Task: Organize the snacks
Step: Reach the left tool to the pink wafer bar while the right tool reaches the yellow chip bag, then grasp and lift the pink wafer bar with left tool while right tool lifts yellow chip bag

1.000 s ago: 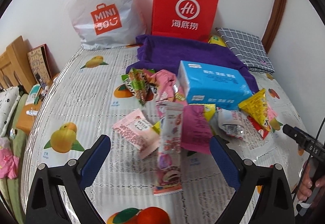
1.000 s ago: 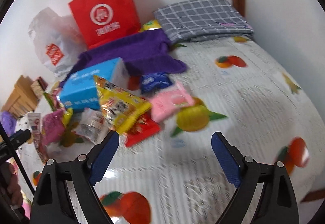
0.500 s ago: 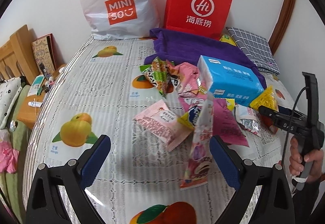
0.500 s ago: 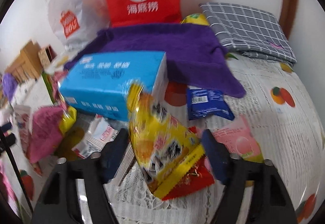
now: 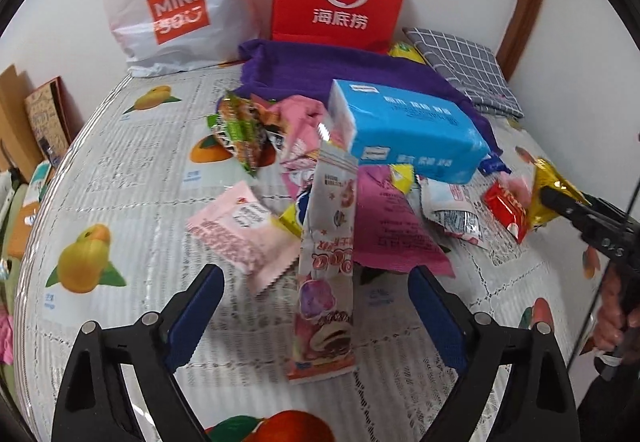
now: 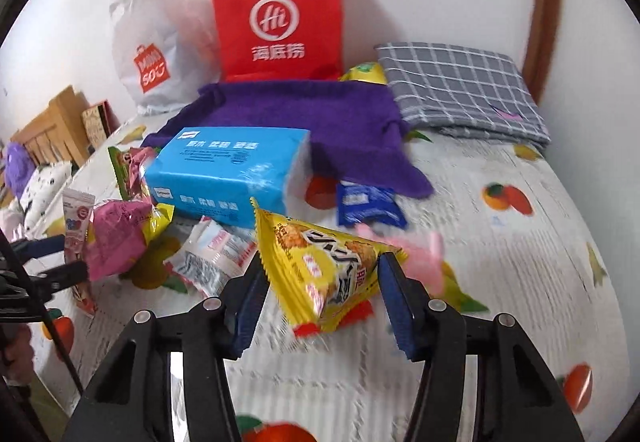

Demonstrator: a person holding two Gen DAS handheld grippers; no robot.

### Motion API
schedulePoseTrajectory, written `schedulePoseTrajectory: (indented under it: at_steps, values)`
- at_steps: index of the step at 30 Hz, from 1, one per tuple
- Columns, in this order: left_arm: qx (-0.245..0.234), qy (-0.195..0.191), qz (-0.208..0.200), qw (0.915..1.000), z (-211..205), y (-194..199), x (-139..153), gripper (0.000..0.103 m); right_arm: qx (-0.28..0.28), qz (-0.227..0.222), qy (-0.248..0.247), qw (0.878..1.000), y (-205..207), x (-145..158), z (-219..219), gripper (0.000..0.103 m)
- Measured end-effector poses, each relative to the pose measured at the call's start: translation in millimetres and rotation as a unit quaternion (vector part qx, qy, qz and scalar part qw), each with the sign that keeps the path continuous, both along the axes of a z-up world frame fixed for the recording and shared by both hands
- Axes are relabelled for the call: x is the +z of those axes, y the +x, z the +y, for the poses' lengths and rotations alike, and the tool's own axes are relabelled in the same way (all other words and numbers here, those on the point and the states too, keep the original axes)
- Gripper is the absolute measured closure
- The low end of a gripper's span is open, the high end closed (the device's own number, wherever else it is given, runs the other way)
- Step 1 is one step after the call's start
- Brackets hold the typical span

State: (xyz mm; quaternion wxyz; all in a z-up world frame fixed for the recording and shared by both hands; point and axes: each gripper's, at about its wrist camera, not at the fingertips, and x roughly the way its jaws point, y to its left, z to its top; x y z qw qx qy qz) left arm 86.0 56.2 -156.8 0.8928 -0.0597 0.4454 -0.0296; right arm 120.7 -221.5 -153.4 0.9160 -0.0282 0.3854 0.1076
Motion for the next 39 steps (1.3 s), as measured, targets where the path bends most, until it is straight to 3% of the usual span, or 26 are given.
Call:
schedulePoseTrajectory:
  at_steps: [3, 7, 8, 24, 39]
  values:
    - [0.007, 0.012, 0.006, 0.9999, -3.7, 2.1, -3.7, 0.033, -0.009, 0.001, -0.002, 1.000, -8.1, -1.7, -10.1, 0.051]
    - [0.003, 0.000, 0.018, 0.9998, -3.5, 2.0, -7.3, 0.076, -0.019, 0.006, 0.011, 1.000, -14.4, -5.2, -19.8, 0.053]
    - [-0.001, -0.005, 0.019, 0.9998, -3.1, 0.8, -7.2, 0.080, -0.021, 0.009, 0.014, 1.000, -16.0, -5.6, -21.6, 0.054]
    - [-0.017, -0.021, -0.018, 0.9995, -8.9, -24.4, 38.6, 0.084, -0.047, 0.048, 0.049, 0.997, -23.9, -23.3, -37.2, 0.057]
    - [-0.057, -0.029, -0.054, 0.9965, -39.4, -3.8, 97.6, 0.084, -0.038, -0.011, 0.053, 0.998, -23.9, 50.1, -30.1, 0.057]
